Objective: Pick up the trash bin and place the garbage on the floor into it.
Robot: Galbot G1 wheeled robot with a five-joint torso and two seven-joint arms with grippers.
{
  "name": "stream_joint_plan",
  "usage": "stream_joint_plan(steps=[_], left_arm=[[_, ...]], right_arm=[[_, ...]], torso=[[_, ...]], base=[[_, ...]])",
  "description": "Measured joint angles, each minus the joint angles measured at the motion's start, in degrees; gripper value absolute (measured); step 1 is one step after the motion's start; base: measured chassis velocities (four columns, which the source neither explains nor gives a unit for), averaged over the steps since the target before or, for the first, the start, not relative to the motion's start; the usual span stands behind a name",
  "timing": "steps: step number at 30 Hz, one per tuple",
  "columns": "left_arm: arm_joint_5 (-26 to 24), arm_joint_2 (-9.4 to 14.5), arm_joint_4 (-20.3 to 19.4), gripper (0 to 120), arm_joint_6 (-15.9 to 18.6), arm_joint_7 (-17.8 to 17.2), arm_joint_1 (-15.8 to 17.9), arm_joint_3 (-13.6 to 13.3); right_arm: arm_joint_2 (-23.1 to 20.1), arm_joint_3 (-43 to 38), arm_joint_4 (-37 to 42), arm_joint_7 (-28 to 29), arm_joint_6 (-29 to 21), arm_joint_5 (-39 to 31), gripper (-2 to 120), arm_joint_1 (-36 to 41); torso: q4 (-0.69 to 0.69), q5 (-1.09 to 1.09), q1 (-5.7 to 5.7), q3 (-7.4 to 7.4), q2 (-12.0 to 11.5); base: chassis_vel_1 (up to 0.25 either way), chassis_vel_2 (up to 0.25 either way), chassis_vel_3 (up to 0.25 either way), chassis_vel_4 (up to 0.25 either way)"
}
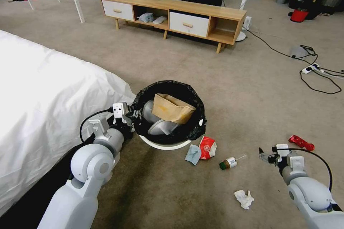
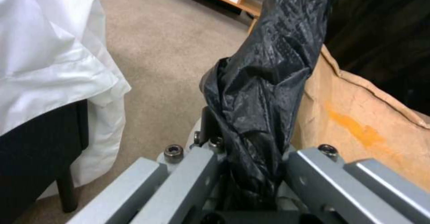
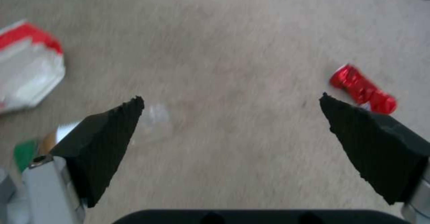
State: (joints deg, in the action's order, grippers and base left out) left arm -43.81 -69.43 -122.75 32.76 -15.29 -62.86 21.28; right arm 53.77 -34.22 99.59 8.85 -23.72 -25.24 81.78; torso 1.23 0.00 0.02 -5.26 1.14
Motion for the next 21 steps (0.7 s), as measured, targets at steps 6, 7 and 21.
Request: stream_joint_plan(steps=[6,7,21], left_arm=[[0.3,-0.2,0.0,2,-0.2,0.2,-0.3,0.1],[0.4,-0.3,0.0,2,-0.2,0.2,-0.3,0.2],[1.1,-1.0,0.7,2,-0.4,0.3,-0.5,0.3]], right_arm=[[-1.7,0.9,1.0,-1.3,-0.8,-1.0,100,2.8],[-1.8,1.0,1.2,-1.6,-1.2,-1.1,100,3.2],[-2.2,-0.6,3.0,-12.6,-12.9,2.5,100,5.7]], torso=[[0.00,0.00,0.00,0.00,0.0],[0.00,0.00,0.00,0.00,0.0],[0.00,0.00,0.00,0.00,0.0]], base=[[0.000,0.000,0.000,0.000],[0.000,0.000,0.000,0.000],[0.000,0.000,0.000,0.000]])
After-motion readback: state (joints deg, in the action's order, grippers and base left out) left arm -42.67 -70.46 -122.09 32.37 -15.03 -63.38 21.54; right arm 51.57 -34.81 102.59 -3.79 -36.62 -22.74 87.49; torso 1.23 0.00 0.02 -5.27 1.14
